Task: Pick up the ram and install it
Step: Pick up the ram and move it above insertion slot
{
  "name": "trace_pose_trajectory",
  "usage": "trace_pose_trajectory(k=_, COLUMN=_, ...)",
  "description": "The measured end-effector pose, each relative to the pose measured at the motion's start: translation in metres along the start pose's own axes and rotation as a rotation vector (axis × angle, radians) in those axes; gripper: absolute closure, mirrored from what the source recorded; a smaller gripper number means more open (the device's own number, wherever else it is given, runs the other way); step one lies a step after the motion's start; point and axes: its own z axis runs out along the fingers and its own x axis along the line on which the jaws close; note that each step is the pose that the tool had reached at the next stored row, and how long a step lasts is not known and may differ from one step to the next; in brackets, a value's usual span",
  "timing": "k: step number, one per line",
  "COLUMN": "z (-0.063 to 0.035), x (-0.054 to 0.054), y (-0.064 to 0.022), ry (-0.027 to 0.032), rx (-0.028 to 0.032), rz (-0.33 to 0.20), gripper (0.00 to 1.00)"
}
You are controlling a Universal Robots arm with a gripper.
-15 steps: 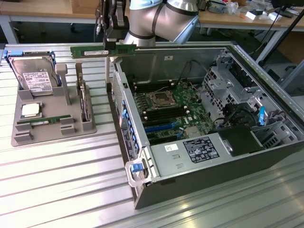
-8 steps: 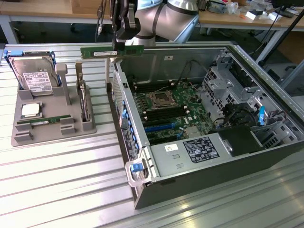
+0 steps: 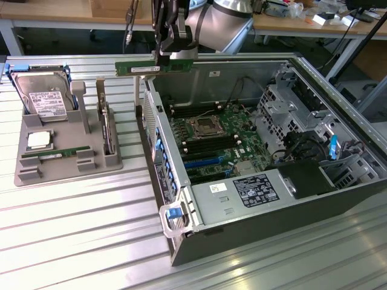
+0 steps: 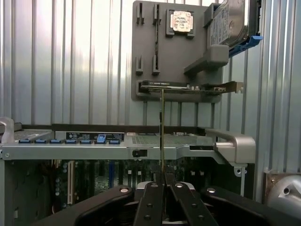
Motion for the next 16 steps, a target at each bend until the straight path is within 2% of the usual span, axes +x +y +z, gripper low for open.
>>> trace_pose_trajectory(k=4, z=0.0005, x=0.0, y=-0.0063, ry=0.0002, rx=0.0, rz=0.0, gripper=0.88)
trace_pose_trajectory(k=6, z=0.0009, x=0.001, y=-0.0131, ry=0.0005, rx=-0.0001, rz=0.0, gripper=0.88)
trace_pose_trajectory(k=10, z=0.0017, x=0.001, y=-0.0211, ry=0.0007, rx=0.0, rz=0.0, gripper=0.88)
trace_pose_trajectory(k=16, z=0.0027, x=0.001, y=-0.0302, ry=0.0009, rx=0.0, rz=0.0, gripper=0.88)
